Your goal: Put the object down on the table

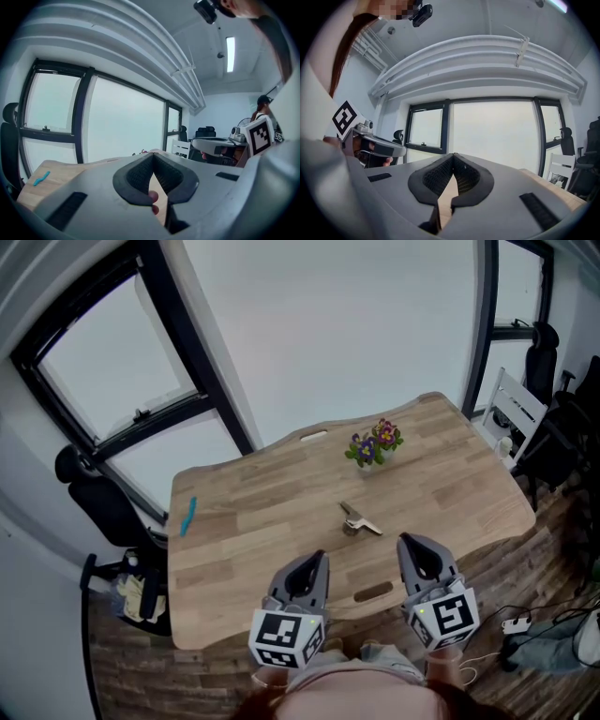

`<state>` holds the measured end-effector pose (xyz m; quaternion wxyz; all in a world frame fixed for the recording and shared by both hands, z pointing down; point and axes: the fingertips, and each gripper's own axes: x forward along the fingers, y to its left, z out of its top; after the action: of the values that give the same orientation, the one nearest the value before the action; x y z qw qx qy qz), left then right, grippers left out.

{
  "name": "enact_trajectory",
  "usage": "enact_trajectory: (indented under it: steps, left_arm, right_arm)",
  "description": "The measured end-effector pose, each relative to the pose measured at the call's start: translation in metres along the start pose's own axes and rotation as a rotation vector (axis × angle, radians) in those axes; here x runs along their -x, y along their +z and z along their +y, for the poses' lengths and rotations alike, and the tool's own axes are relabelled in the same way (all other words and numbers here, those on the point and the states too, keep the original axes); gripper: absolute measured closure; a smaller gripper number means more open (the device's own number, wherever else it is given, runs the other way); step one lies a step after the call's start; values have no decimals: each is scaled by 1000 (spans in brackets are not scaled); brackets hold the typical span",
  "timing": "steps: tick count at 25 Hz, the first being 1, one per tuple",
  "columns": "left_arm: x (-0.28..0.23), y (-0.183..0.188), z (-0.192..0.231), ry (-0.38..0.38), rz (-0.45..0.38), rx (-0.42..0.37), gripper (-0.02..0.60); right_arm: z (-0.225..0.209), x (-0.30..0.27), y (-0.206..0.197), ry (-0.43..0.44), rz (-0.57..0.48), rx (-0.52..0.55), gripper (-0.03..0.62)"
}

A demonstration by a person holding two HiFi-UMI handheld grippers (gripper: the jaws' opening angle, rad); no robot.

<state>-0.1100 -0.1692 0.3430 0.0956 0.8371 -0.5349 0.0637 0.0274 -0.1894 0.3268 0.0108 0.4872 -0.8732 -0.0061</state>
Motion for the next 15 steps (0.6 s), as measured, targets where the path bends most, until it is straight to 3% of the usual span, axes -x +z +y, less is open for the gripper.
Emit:
enact_trajectory:
  steps: [15]
  left_arm:
    - [-13,-2,13,-44,-5,19,581]
  right_arm:
    - [-6,-3,2,-72,28,18,595]
